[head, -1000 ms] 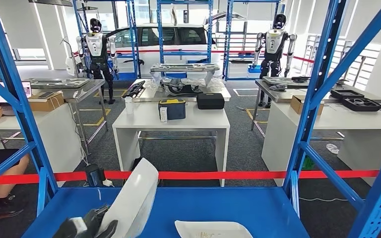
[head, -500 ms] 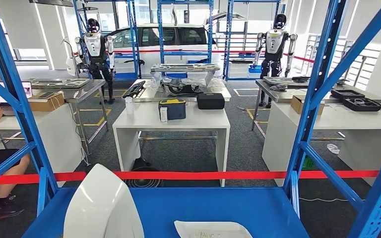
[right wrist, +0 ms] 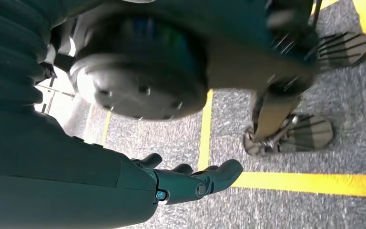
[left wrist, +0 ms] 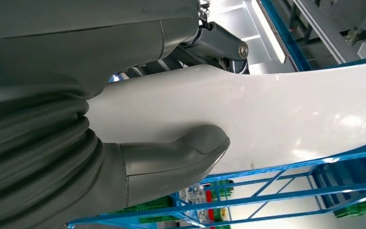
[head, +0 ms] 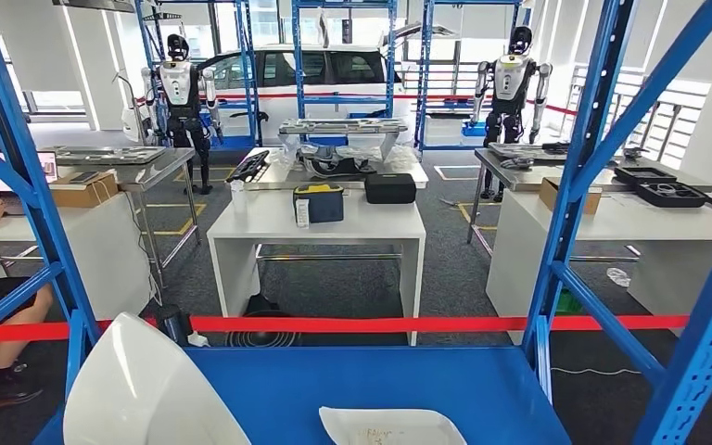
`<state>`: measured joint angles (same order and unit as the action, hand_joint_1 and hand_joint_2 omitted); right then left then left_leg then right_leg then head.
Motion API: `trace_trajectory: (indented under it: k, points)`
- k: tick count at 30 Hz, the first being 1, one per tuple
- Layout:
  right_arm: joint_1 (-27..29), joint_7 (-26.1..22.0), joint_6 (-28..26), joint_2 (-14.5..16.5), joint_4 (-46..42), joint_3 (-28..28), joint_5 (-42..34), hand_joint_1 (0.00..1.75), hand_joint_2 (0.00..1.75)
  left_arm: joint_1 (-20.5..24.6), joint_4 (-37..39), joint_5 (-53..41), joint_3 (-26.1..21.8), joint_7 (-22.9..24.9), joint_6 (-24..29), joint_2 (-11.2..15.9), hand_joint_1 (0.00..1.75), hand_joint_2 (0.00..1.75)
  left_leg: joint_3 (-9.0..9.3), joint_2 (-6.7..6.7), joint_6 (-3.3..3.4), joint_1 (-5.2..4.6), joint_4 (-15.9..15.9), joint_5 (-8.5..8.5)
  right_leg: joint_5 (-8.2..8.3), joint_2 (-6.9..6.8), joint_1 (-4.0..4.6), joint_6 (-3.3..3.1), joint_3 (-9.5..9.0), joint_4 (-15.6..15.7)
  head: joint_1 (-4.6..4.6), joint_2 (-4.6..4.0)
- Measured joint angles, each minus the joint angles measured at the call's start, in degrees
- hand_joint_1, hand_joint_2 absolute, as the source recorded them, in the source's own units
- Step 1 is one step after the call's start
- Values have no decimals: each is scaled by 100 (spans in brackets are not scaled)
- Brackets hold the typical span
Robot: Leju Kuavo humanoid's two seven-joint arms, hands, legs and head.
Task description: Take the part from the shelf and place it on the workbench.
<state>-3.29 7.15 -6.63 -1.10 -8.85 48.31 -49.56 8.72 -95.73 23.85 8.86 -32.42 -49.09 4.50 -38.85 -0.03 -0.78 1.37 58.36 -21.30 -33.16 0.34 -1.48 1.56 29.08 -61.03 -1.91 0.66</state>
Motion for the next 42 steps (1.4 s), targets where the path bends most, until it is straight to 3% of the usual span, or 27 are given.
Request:
trace_trajectory:
  k: [1,4,5,7,9,10,11,12,13,15,16,18,20,21,24,25,26,27,29,31,33,35,36,37,40,41,42]
  points:
    - [-2,4,-1,14,-2,-2,-9,0,175,-20,-17,-24,-9,-5,0,-4,175,175,-16,-7,-53,1,27,23,54,9,7,-33,-60,140,3,0]
    - [-4,5,-3,35,-3,-5,-21,0,175,-63,-51,-49,-28,-17,0,-10,175,175,-42,-23,-198,7,21,107,122,24,32,-211,51,107,6,-1]
    - [-5,7,-3,37,-3,-6,-22,0,175,-79,-57,-54,-34,-17,0,-10,175,175,-78,-21,-230,19,47,50,164,13,35,-270,103,101,5,-1]
    - [-4,11,-3,39,-3,-8,-23,0,175,-98,-68,-64,-48,-19,0,-11,175,175,-230,-13,-263,30,417,-370,279,-13,40,-372,233,108,4,-1]
    - [0,8,-2,40,-3,-12,-23,0,175,-110,-73,-88,-57,-27,0,-12,175,175,-414,-10,-268,16,1161,-943,394,-28,67,-419,378,104,3,-1]
    - [1,-1,-1,42,-3,-13,-24,0,175,-122,-73,-96,-60,-34,0,-13,175,175,-456,-10,-263,6,1492,-1101,454,-33,88,-430,458,102,2,-1]
    - [1,-9,1,43,-3,-15,-26,0,175,-139,-72,-103,-64,-40,0,-15,175,175,-421,-10,-245,-5,1673,-1139,514,-37,110,-436,533,100,2,-1]
    - [2,-19,2,45,-3,-18,-29,0,175,-154,-71,-103,-73,-45,0,-17,175,175,-281,-11,-211,-19,1655,-1082,576,-38,133,-439,611,98,2,-1]
    - [1,-27,2,48,-3,-21,-33,0,175,-163,-70,-101,-86,-48,0,-22,175,175,-31,-12,-164,-39,1416,-975,637,-37,154,-437,682,97,3,-1]
    - [1,-43,7,62,-4,-29,-36,0,175,-159,-75,-93,-124,-50,0,-34,175,175,623,-14,-49,-100,593,-918,746,-32,178,-416,784,91,4,-1]
    - [0,-55,15,70,-4,-31,-31,0,175,-156,-79,-82,-143,-52,0,-38,175,175,857,-15,-13,-133,266,-939,790,-30,179,-390,802,95,6,-1]
    - [-3,-101,35,84,-5,-30,-18,0,175,-147,-79,-56,-182,-52,0,-40,175,175,1014,-13,27,-184,-12,-974,863,-31,156,-317,799,120,7,-1]
    - [-7,-155,49,87,-4,-29,-14,0,175,-141,-57,-16,-219,-55,0,-39,175,175,975,-2,96,-187,-71,-868,872,-26,133,-243,814,123,6,-1]
    - [-5,-181,60,89,-3,-28,-14,0,175,-140,-42,8,-238,-67,0,-38,175,175,935,9,141,-178,-100,-797,748,-22,129,-213,855,40,8,-1]
    - [-7,-247,97,85,-3,-25,9,0,175,-141,-13,91,-308,-135,1,-30,175,175,729,30,212,-155,-118,-587,-35,-17,110,-148,1104,-788,12,-1]
    - [-10,-268,106,84,-3,-25,25,0,175,-145,-10,113,-337,-142,2,-28,175,175,643,35,211,-155,-108,-523,-202,-18,104,-130,1166,-1121,12,-1]
    - [-12,-291,113,81,-3,-24,46,0,175,-151,-9,126,-365,-133,5,-27,175,175,549,40,205,-153,-95,-460,-235,-18,99,-117,1164,-1339,13,-1]
    - [-14,-315,118,79,-3,-21,67,0,175,-161,-10,133,-396,-113,8,-26,175,175,456,44,193,-149,-79,-401,-153,-18,97,-109,1080,-1389,13,-1]
    - [-28,-343,125,73,-3,-10,114,0,175,-190,-26,143,-462,-71,16,-25,175,175,281,47,152,-137,-19,-297,130,-20,90,-105,599,-873,13,-1]
    - [-64,-326,127,68,-3,5,145,0,175,-237,-77,187,-538,-84,19,-18,175,175,157,52,88,-137,51,-217,144,-13,110,-148,57,-95,10,0]
    - [-97,-282,126,68,-3,16,163,0,175,-274,-132,243,-618,-131,14,-4,175,175,121,58,15,-138,75,-140,57,1,142,-227,-106,223,2,-1]
    - [-114,-242,126,68,-3,20,172,0,175,-294,-169,286,-689,-153,10,19,175,175,108,51,-59,-121,62,-78,145,-9,144,-318,-35,230,0,-3]
    - [-126,-232,129,68,-3,21,177,0,175,-305,-184,316,-721,-135,9,33,175,175,66,41,-92,-111,116,-168,208,-21,140,-366,15,239,1,-3]
    - [-140,-232,135,68,-3,23,185,0,175,-313,-194,353,-749,-94,8,50,175,175,0,32,-124,-103,263,-364,279,-34,131,-409,78,251,-1,-4]
    - [-182,-240,174,68,-3,41,209,0,175,-311,-179,439,-783,62,7,81,175,175,-219,20,-191,-89,1197,-1186,483,-50,132,-457,322,247,-10,-5]
    - [-189,-242,185,68,-3,51,211,0,175,-305,-164,451,-784,92,7,86,175,175,-227,20,-204,-86,1477,-1275,556,-54,136,-454,412,241,-12,-5]
    - [-193,-242,192,68,-3,58,209,0,175,-296,-145,466,-784,110,7,90,175,175,-173,20,-208,-83,1625,-1234,630,-58,140,-447,511,230,-14,-5]
